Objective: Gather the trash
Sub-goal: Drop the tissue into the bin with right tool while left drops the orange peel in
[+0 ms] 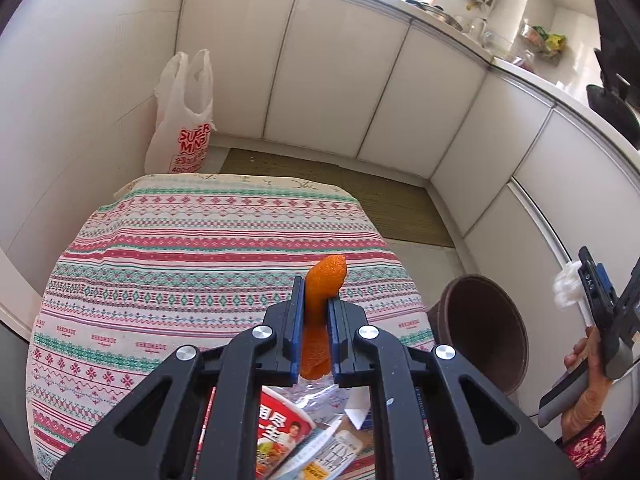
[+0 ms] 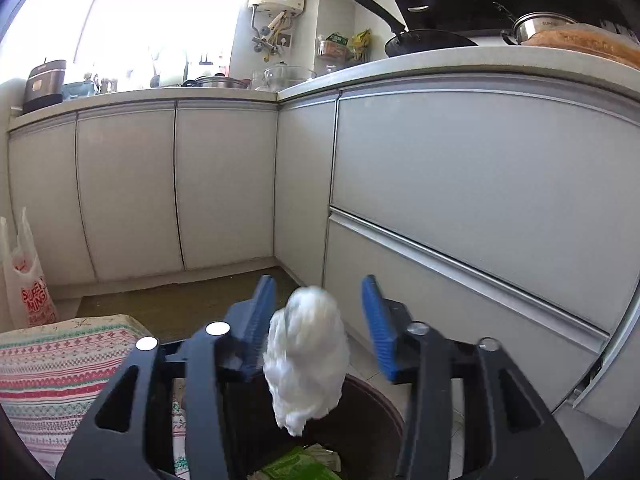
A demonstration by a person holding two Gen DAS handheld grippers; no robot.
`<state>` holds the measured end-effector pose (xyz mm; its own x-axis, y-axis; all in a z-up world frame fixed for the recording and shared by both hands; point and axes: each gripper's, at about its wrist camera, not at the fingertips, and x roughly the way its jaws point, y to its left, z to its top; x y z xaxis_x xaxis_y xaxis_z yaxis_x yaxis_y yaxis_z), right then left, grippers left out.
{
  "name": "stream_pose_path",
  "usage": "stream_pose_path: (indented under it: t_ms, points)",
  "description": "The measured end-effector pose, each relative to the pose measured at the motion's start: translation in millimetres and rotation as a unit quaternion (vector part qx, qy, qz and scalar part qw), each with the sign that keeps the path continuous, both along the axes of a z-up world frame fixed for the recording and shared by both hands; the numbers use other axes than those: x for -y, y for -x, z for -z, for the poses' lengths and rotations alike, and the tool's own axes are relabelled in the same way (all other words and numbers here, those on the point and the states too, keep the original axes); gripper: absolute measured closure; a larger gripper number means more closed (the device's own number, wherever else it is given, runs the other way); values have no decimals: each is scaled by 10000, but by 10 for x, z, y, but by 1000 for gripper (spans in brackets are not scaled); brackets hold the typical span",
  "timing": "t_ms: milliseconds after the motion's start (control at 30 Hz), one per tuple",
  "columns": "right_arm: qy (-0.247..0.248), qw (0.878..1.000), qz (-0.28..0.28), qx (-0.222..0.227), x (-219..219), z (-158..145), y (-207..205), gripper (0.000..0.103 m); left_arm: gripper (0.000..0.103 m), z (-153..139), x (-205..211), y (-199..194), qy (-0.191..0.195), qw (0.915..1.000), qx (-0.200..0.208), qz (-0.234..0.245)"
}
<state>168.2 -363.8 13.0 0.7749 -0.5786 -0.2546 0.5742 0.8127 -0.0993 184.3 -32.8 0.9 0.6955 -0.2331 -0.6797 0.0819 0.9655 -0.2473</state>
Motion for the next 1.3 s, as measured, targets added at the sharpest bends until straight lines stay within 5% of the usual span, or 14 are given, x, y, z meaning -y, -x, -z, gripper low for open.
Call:
stream_pose_path:
  t_ms: [300,467,933,1300]
  points:
    - [413,9970,457,459,247,-156,440,8,93,-2,569,53,-103,9991,80,412]
    - [306,9940,893,553,527,-275,665,7,93,-28,1014,75,-73,9967,263,759]
    - [-1417,9633,2135,803,1767,-190,1263,7,92,139,2637,-219,125,9843,24,1759]
    - [-1718,9555,2293,699,1859,-40,1222,7,90,359,3208,-317,-271,9791,-84,2012]
